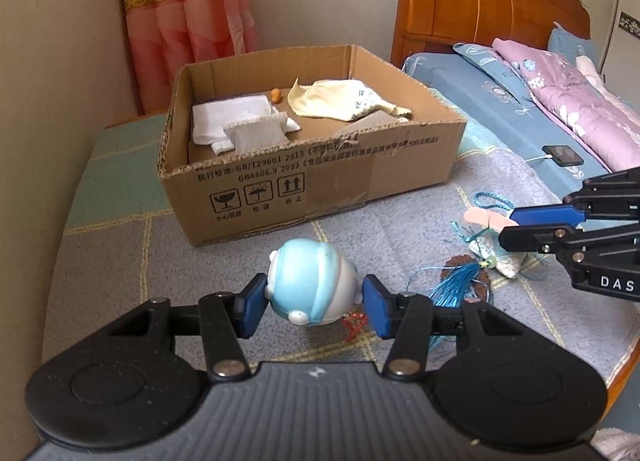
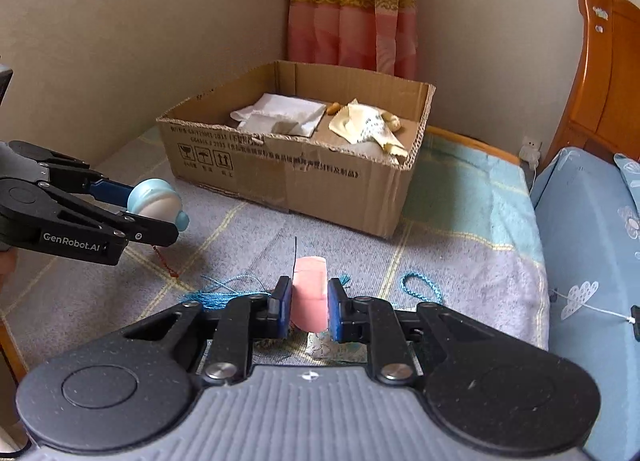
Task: Organize soft objects
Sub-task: 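Close the right tool on the pink file while the left tool holds the toy, then carry the toy and the pink file into the box and open both tools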
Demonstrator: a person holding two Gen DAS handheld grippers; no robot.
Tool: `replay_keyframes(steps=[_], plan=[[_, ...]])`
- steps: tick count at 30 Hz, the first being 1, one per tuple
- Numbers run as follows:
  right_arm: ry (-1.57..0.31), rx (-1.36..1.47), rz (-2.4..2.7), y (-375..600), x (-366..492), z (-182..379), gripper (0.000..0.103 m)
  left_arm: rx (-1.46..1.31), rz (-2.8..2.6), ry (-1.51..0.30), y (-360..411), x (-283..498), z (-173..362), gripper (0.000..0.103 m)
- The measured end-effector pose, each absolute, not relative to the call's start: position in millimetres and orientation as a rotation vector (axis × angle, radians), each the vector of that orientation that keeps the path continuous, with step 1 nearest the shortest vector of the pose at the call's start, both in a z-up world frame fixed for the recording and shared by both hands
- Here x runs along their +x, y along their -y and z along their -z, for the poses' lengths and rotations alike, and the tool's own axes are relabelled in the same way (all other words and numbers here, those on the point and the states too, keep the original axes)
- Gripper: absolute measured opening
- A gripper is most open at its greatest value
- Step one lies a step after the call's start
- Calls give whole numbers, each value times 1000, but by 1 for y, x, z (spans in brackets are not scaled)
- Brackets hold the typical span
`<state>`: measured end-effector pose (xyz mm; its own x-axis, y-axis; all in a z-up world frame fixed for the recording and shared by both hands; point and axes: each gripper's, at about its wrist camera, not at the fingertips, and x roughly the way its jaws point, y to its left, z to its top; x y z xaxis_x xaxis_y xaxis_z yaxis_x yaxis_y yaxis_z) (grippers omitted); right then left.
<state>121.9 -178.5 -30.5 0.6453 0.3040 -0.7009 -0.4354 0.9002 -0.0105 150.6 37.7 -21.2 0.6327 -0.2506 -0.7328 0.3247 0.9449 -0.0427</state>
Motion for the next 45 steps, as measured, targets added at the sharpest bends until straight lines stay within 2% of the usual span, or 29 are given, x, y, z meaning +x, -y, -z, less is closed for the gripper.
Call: replay_keyframes(steps=[18, 31, 32, 33, 35, 39, 45], plan=[[-609, -257, -467, 170, 132, -12, 22, 110, 330, -702, -33, 160, -30, 51], [-518, -282, -496, 117, 234, -39, 23, 96, 266, -692, -52, 174, -31, 51], [-513, -280, -486, 113, 242, -38, 29, 93, 260, -693, -55, 176, -30, 51], [-507, -266, -475, 110, 250, -36, 52, 91, 255, -694, -57, 176, -30, 51], [-534, -239, -477, 108, 263, -29, 81, 86, 250, -694, -60, 178, -30, 51], [-557, -230, -469, 110, 263, -20, 92, 89, 248, -696, -63, 184, -30, 51], [-666, -231, -434, 116, 252, -10, 93, 105, 260, -688, -60, 195, -36, 51]])
